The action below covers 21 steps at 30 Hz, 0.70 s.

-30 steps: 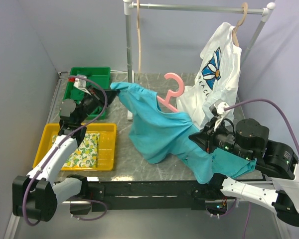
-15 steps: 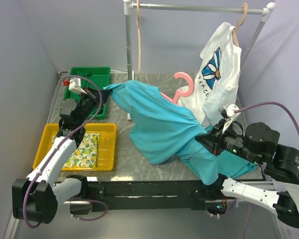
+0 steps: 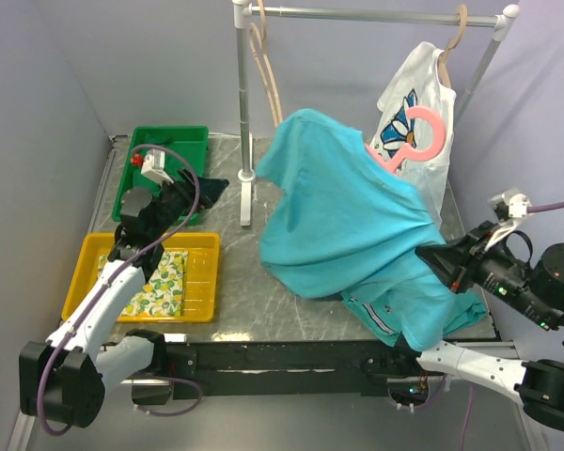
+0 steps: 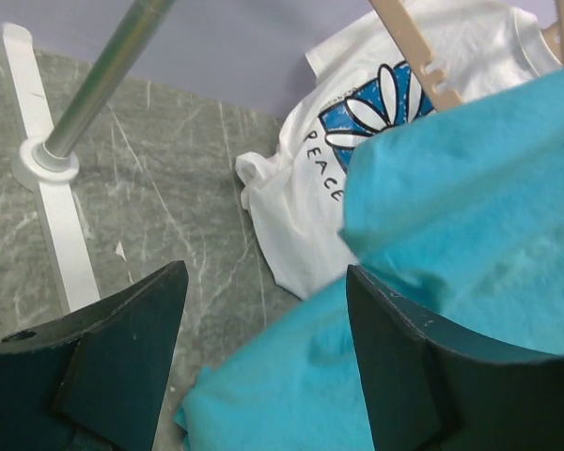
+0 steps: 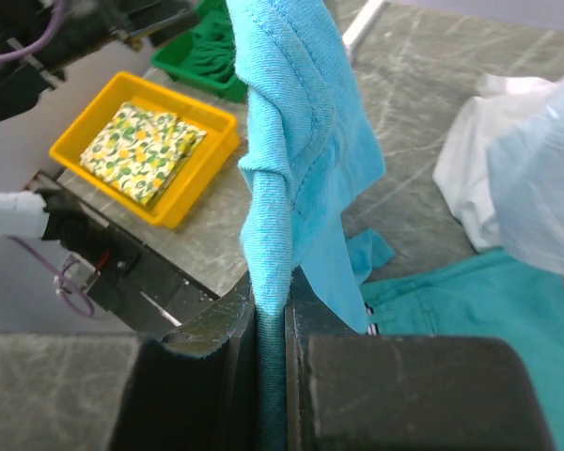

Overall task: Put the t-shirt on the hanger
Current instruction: Place the T-shirt on the hanger, then place the hanger at the clothesline.

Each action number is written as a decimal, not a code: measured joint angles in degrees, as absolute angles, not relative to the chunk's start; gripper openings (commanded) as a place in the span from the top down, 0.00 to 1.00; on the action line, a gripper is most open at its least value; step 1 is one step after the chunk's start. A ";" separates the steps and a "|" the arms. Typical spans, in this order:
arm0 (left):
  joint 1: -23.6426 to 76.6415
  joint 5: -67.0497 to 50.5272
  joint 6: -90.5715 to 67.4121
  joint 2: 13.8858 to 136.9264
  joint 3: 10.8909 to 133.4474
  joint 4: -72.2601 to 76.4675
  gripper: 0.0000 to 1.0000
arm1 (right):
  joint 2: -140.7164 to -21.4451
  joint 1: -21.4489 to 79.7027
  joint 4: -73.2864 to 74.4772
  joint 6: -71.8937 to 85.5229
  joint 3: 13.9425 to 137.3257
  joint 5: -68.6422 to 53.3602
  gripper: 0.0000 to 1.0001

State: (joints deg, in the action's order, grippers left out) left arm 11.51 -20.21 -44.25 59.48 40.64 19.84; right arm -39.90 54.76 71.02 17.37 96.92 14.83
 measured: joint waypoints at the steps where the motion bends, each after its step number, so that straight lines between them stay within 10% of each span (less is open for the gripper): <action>1: 11.90 -20.16 -44.25 58.54 40.71 18.87 0.28 | -40.27 54.76 72.23 17.78 98.21 15.68 1.00; 21: 12.95 -20.18 -42.06 49.69 46.72 7.40 0.26 | -41.21 54.76 80.29 22.87 87.92 17.78 1.00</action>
State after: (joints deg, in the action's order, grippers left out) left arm 12.95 -20.18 -42.06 49.69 46.72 7.40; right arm -41.21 54.76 80.29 22.87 87.92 17.78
